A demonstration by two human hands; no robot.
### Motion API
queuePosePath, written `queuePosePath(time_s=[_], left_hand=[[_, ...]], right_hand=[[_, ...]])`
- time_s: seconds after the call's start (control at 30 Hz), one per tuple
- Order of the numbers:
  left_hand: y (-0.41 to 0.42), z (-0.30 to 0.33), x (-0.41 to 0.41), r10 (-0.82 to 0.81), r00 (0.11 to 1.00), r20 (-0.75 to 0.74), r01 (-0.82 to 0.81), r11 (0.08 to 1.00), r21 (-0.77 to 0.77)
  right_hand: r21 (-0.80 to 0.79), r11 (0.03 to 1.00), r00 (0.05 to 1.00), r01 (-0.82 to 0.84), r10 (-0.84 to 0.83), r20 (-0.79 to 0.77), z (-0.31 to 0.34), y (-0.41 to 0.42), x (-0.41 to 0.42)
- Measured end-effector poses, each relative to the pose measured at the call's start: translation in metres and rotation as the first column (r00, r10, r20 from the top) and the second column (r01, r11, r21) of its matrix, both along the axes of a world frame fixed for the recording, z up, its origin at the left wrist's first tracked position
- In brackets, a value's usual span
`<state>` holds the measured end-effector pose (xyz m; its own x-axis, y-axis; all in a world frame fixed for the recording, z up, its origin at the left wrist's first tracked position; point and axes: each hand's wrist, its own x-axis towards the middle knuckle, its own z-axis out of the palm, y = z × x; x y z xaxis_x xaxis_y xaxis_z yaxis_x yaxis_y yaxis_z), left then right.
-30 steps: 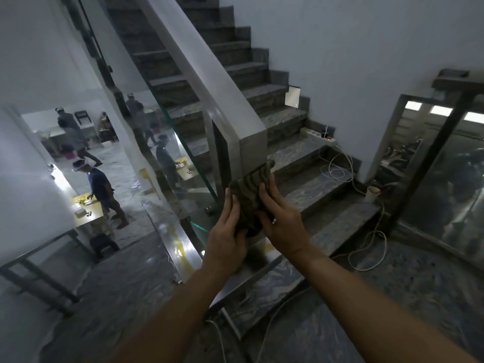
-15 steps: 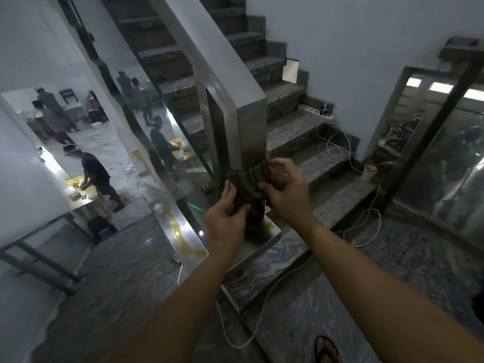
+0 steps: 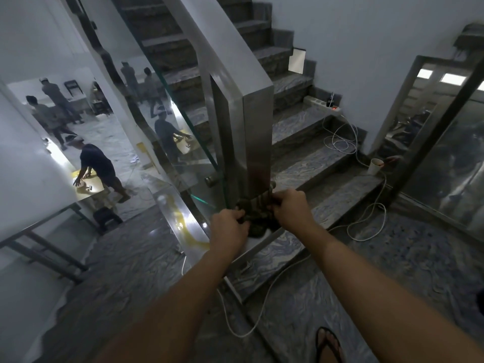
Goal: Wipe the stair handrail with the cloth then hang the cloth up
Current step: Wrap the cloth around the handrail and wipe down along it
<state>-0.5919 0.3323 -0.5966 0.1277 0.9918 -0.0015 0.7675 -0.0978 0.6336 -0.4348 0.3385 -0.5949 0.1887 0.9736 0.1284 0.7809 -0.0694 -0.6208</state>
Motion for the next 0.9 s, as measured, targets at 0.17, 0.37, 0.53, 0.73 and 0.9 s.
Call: queuePosePath(time_s=[0.17,0.37,0.53,0.73,0.9], left_hand=[[-0.006,0.026,0.008,-0.142,0.94,-0.311,0.15,0.989,0.002],[-0.04,0.046,0.005,-0.2,0.74,-0.642,0.255,0.967,-0.007],[-0.057,0.015,-0.013,-0.212,0.693,-0.689,0.203,0.975,-0.095],[-0.072,-0.009,-0.026,-0.167,0.755,-0.634,0.128,0.986,-0.108],[-0.069,-0.009,-0.039,-0.075,0.842,-0.535,0.04,0.996,-0.076]], right_hand=[[-0.244,0.969,0.941,-0.049,0.127,0.314,0.014,-0.009,-0.006],[-0.297,0.934,0.87,-0.2,0.309,0.385,-0.01,-0.041,-0.018],[-0.325,0.92,0.856,-0.218,0.341,0.39,-0.03,-0.054,-0.025],[-0.28,0.897,0.802,-0.342,0.434,0.41,-0.033,-0.062,-0.034],[-0.36,0.906,0.841,-0.221,0.364,0.401,-0.021,-0.055,-0.043]])
